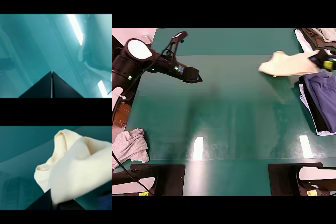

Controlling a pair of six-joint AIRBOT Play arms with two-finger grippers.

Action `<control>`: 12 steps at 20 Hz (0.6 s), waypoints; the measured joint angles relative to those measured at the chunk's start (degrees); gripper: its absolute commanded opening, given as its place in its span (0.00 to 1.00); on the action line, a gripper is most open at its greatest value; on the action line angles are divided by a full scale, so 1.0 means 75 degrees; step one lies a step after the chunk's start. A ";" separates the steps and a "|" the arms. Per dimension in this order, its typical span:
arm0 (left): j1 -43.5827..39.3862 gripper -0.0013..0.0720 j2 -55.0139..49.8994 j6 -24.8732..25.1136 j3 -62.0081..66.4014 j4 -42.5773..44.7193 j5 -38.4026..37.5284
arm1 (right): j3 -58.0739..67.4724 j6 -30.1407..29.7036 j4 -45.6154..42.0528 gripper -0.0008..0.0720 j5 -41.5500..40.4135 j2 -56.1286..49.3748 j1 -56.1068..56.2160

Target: Fold the shirts.

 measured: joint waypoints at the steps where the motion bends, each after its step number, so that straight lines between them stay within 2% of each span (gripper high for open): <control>1: -0.0111 0.05 0.0000 0.0000 0.0000 0.0000 0.0061 | 0.0009 0.0003 -0.0012 0.03 -0.0207 0.0015 -0.0210; 6: -0.0364 0.05 0.0000 -0.0012 0.0000 0.0009 0.0210 | 0.0641 -0.0236 0.0105 0.03 -0.0682 0.0038 -0.0635; 12: -0.0420 0.05 0.0000 -0.0015 0.0000 0.0009 0.0198 | 0.2535 -0.0361 0.0090 0.03 -0.0073 0.0050 -0.1003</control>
